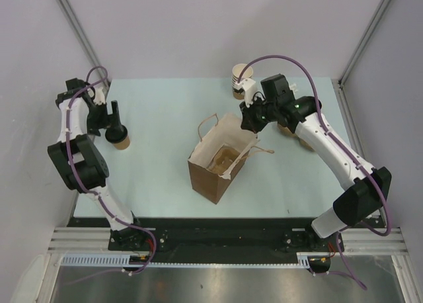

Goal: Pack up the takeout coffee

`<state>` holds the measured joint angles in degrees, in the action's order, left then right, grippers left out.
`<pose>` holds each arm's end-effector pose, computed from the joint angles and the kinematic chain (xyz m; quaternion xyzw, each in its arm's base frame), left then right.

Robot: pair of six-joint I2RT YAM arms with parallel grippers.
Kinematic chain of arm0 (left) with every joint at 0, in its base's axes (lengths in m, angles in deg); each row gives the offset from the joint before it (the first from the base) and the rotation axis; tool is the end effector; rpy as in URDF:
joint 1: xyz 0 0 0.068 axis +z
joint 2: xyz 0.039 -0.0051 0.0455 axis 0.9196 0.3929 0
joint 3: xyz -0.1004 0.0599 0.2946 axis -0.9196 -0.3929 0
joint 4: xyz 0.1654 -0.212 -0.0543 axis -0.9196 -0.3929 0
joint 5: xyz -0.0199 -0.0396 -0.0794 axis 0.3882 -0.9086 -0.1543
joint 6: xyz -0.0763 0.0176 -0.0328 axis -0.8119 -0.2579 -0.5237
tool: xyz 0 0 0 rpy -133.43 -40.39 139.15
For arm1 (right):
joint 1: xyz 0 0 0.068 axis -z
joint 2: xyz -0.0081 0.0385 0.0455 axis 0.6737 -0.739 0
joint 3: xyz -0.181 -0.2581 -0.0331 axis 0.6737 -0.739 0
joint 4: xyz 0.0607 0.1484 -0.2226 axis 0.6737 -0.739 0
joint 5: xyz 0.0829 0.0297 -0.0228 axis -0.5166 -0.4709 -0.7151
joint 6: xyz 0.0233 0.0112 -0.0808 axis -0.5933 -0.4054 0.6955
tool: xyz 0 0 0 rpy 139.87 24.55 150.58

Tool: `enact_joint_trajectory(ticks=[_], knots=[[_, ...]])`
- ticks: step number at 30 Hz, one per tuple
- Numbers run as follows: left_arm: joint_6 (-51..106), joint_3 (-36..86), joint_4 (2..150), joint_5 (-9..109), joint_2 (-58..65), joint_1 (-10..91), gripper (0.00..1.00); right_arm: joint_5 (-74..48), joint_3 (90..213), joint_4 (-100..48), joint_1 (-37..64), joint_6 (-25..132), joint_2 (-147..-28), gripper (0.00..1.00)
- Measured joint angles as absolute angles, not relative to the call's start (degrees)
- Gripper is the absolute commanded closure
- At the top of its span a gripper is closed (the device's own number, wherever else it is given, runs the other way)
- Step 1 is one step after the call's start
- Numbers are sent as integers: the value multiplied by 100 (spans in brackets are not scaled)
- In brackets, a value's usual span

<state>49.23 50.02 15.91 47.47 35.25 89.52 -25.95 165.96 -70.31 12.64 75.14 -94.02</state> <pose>0.4046 0.1541 0.2856 -0.0892 0.9739 -0.0332 0.2060 0.3093 0.2062 0.3937 -0.4072 0.8078 0.2103 0.3708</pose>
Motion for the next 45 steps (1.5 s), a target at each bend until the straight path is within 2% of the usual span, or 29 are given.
enact_joint_trajectory(ticks=[28,45], knots=[[4809,5179,1748,4561,4100,8950,1,-2809,16607,-6961,1452,7389,-9514,100],[4700,5181,1818,4432,4192,8952,14,-2833,16696,-6957,1500,7385,-9628,100]])
